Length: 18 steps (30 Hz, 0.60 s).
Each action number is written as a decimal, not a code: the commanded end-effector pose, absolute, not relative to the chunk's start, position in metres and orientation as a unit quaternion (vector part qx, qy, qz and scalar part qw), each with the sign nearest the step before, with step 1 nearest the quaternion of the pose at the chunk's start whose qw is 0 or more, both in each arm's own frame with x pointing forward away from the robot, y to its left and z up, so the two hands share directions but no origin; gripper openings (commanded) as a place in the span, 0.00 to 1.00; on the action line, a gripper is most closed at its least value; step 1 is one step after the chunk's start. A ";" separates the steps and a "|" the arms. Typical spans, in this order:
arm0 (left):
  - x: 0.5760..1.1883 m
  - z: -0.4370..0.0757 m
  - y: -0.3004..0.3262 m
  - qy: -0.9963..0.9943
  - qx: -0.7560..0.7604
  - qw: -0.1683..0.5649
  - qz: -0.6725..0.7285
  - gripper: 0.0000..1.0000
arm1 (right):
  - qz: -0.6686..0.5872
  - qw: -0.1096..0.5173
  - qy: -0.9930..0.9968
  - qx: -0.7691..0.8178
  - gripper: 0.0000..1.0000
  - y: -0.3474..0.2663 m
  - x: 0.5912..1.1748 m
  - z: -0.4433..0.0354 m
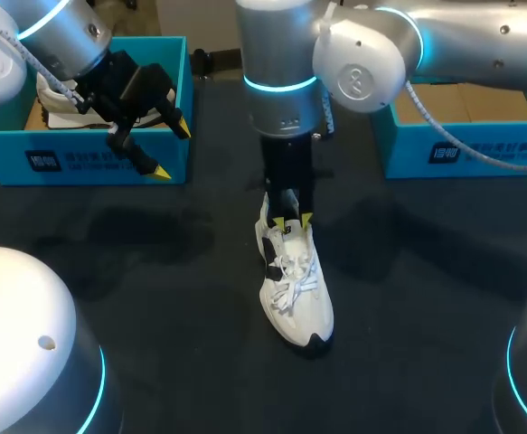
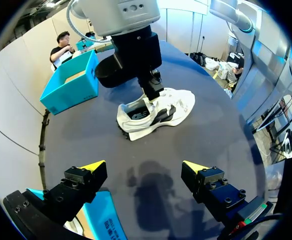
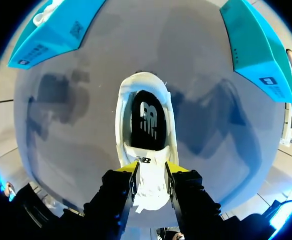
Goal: Take the shoe out of the shoebox, open the shoe tongue, remove and reinsert the insole, then place the shoe into the shoebox
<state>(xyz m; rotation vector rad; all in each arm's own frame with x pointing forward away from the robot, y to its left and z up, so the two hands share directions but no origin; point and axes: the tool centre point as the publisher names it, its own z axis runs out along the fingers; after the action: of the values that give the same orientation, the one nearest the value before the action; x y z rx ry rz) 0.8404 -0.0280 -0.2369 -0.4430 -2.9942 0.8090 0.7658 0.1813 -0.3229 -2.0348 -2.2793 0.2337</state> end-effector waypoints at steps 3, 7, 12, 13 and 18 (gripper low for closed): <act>0.839 -0.237 -0.028 -0.956 -0.141 0.003 0.257 1.00 | 0.067 0.050 -0.747 -0.660 0.34 0.179 0.770 -0.341; 0.839 -0.237 -0.028 -0.956 -0.141 0.003 0.257 1.00 | 0.065 0.057 -0.748 -0.659 0.36 0.179 0.771 -0.348; 0.839 -0.237 -0.028 -0.956 -0.141 0.003 0.257 1.00 | 0.054 0.031 -0.755 -0.653 0.40 0.176 0.774 -0.329; 0.839 -0.237 -0.028 -0.956 -0.141 0.003 0.257 1.00 | 0.049 0.026 -0.763 -0.644 0.41 0.175 0.775 -0.326; 0.839 -0.237 -0.028 -0.956 -0.141 0.003 0.257 1.00 | 0.034 0.003 -0.806 -0.591 0.45 0.175 0.780 -0.311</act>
<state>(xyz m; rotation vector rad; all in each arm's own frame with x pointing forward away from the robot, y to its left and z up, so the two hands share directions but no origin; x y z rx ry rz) 0.8404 -0.0280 -0.2369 -0.4430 -2.9942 0.8090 0.7843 0.1800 -0.3231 -1.8786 -2.4733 0.1260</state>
